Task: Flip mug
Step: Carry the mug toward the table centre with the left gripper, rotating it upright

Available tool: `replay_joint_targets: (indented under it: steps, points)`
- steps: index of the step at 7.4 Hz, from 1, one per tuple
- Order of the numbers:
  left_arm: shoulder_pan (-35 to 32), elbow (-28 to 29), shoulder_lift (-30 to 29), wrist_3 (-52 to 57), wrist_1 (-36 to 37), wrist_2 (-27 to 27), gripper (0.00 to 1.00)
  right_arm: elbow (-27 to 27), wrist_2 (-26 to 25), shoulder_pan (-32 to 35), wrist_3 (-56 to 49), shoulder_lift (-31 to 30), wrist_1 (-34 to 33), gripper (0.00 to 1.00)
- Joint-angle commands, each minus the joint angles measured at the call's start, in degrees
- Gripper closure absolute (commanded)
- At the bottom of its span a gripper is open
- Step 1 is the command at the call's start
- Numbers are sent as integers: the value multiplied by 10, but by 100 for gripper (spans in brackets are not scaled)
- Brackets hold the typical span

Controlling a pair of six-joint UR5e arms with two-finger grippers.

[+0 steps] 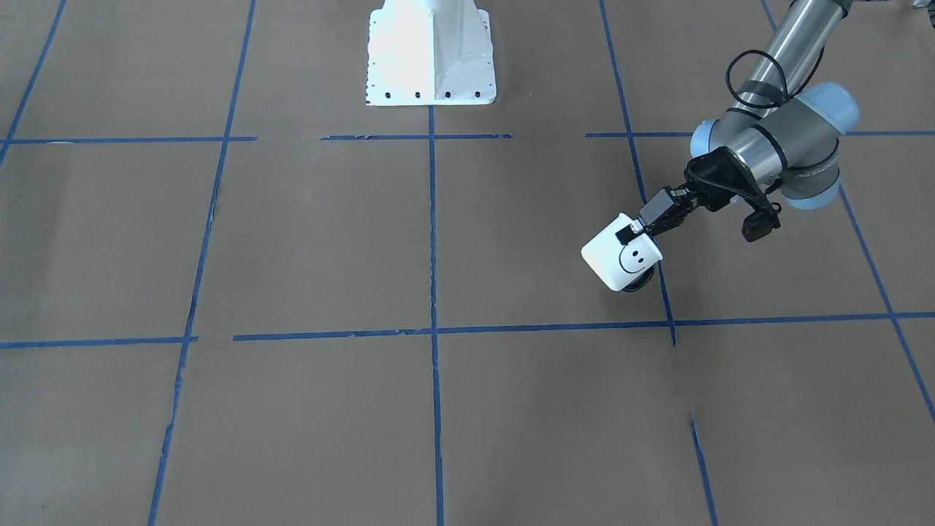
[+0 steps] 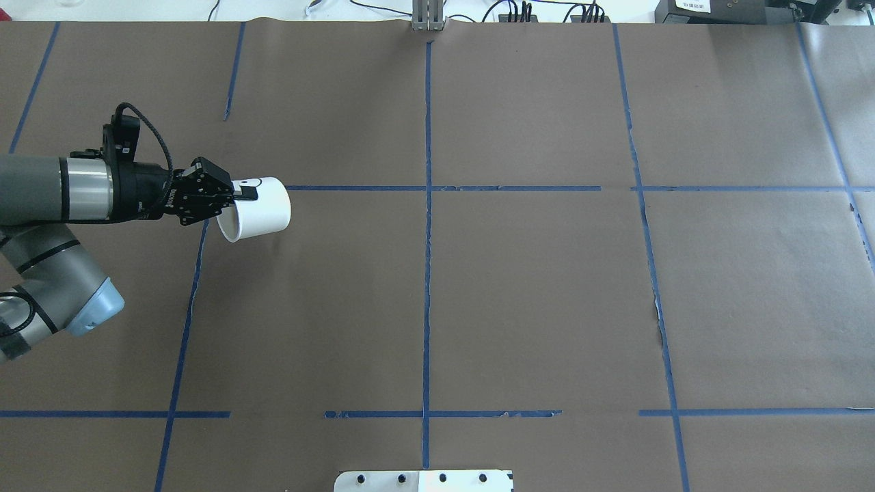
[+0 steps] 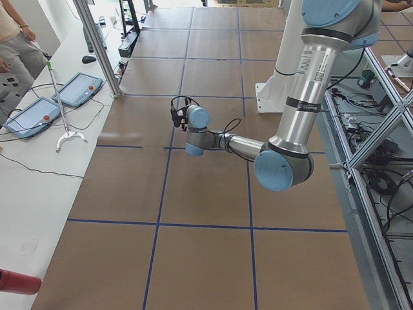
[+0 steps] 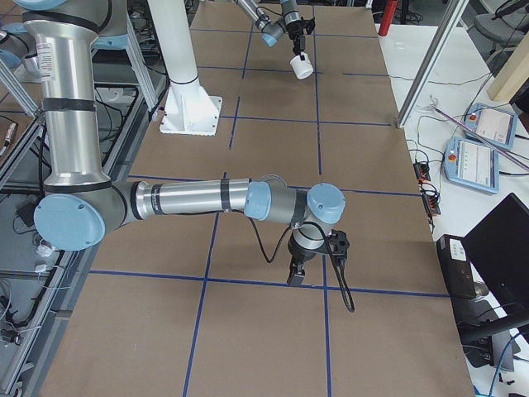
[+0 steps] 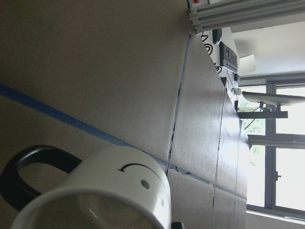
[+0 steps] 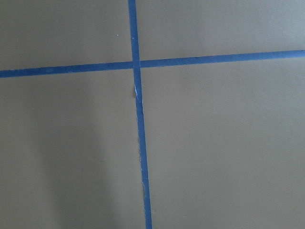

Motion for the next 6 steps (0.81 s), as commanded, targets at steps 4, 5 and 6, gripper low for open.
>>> replay_joint_targets:
  steps: [4, 5, 6]
  points:
    - [51, -119, -162, 157, 585, -38, 100, 0, 0, 0, 0, -1, 0, 0]
    - [70, -116, -209, 177, 671, -38, 100, 0, 0, 0, 0, 0, 0, 0]
    - [90, -95, -261, 198, 741, -38, 100, 0, 0, 0, 0, 0, 0, 0]
